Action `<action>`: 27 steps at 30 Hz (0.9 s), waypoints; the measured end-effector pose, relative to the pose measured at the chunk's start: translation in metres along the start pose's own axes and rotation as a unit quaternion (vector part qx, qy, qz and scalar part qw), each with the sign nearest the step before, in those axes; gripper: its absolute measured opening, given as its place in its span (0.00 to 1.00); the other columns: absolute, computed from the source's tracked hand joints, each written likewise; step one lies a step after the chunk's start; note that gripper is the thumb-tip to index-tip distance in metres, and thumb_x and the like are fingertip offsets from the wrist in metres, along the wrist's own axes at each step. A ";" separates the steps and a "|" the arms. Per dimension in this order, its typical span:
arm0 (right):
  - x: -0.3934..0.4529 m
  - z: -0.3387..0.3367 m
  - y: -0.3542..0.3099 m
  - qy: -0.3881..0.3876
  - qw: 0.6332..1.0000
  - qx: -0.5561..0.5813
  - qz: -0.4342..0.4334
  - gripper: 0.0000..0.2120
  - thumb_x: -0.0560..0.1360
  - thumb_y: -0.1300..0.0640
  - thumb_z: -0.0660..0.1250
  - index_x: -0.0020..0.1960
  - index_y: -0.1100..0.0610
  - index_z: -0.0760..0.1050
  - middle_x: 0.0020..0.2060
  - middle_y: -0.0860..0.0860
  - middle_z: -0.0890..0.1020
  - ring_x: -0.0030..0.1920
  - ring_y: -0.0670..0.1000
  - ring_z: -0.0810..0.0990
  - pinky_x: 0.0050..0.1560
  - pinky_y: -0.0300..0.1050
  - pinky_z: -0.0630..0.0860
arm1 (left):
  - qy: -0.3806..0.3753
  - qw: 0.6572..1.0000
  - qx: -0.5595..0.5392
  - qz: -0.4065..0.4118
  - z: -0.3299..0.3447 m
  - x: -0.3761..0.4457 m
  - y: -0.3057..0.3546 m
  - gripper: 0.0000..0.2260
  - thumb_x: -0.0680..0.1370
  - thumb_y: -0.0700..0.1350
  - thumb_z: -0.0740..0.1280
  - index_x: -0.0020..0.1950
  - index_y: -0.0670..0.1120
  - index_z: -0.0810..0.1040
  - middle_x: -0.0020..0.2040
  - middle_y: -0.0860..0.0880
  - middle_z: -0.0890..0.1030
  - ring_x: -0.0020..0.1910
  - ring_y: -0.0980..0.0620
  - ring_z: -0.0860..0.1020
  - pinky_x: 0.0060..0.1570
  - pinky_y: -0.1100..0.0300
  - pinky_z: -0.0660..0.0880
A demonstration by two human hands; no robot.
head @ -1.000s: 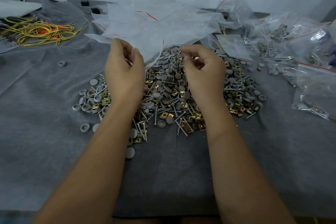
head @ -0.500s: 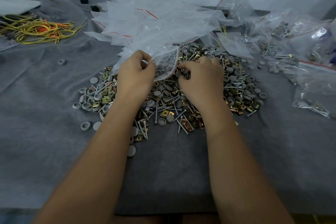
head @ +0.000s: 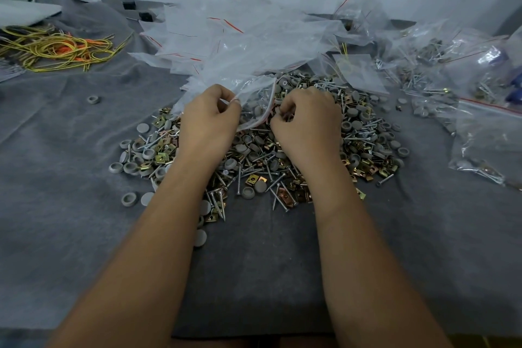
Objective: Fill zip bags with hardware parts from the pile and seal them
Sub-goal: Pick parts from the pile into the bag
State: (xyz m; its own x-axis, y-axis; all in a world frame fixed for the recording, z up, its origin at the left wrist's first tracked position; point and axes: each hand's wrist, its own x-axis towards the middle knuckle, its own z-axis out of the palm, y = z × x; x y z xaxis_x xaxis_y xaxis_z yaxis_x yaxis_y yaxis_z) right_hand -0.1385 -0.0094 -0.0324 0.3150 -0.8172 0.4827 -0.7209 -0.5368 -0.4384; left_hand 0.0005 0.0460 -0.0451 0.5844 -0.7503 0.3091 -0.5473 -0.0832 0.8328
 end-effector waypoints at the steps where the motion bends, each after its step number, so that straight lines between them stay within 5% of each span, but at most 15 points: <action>1: -0.001 -0.002 -0.003 0.028 0.999 0.046 0.005 0.03 0.71 0.55 0.69 0.40 0.52 0.75 0.39 0.45 0.76 0.48 0.53 0.74 0.52 0.52 0.72 | 0.000 1.000 0.001 0.001 0.000 0.000 0.000 0.06 0.80 0.49 0.63 0.42 0.53 0.74 0.30 0.54 0.74 0.24 0.63 0.69 0.29 0.60 0.63; 4: -0.003 -0.005 -0.008 0.086 0.980 0.182 0.008 0.03 0.69 0.56 0.68 0.38 0.53 0.74 0.32 0.46 0.76 0.38 0.52 0.75 0.48 0.59 0.76 | -0.005 1.000 -0.004 0.003 0.000 -0.001 0.000 0.06 0.80 0.49 0.63 0.44 0.52 0.75 0.31 0.54 0.75 0.25 0.60 0.70 0.30 0.59 0.65; 9: -0.003 0.000 -0.008 0.024 0.985 0.162 -0.054 0.04 0.71 0.57 0.71 0.41 0.51 0.77 0.25 0.43 0.68 0.30 0.45 0.68 0.43 0.47 0.71 | -0.041 0.996 -0.072 0.015 0.001 -0.002 0.004 0.04 0.79 0.47 0.65 0.48 0.49 0.78 0.31 0.55 0.73 0.27 0.58 0.69 0.29 0.61 0.67; 18: -0.006 0.004 -0.010 0.023 0.990 0.006 -0.141 0.09 0.75 0.52 0.69 0.55 0.48 0.82 0.36 0.52 0.83 0.39 0.56 0.79 0.41 0.42 0.62 | -0.091 0.986 -0.138 0.032 0.000 -0.007 0.013 0.05 0.80 0.40 0.65 0.48 0.41 0.80 0.32 0.47 0.72 0.30 0.55 0.69 0.30 0.63 0.66; 23: -0.006 0.006 -0.011 0.063 0.981 0.012 -0.181 0.06 0.72 0.58 0.72 0.48 0.56 0.84 0.37 0.52 0.81 0.41 0.56 0.78 0.42 0.45 0.68 | -0.077 0.983 -0.162 0.039 -0.002 -0.008 0.016 0.06 0.80 0.39 0.64 0.44 0.44 0.79 0.37 0.32 0.74 0.34 0.50 0.69 0.35 0.58 0.66; 27: -0.008 0.007 -0.012 0.070 0.975 0.024 -0.207 0.05 0.73 0.60 0.70 0.48 0.58 0.83 0.42 0.51 0.82 0.43 0.55 0.79 0.42 0.44 0.71 | -0.053 0.986 -0.154 0.046 -0.002 -0.010 0.015 0.08 0.79 0.38 0.64 0.45 0.45 0.81 0.35 0.40 0.78 0.33 0.56 0.71 0.34 0.64 0.68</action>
State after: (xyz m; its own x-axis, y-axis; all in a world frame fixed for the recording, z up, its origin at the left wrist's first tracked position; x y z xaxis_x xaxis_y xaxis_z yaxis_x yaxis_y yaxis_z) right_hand -0.1281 0.0020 -0.0358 0.4844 -0.4929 0.7228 -0.5185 -0.8272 -0.2166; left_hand -0.0122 0.0532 -0.0351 0.4658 -0.8111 0.3538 -0.3783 0.1789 0.9082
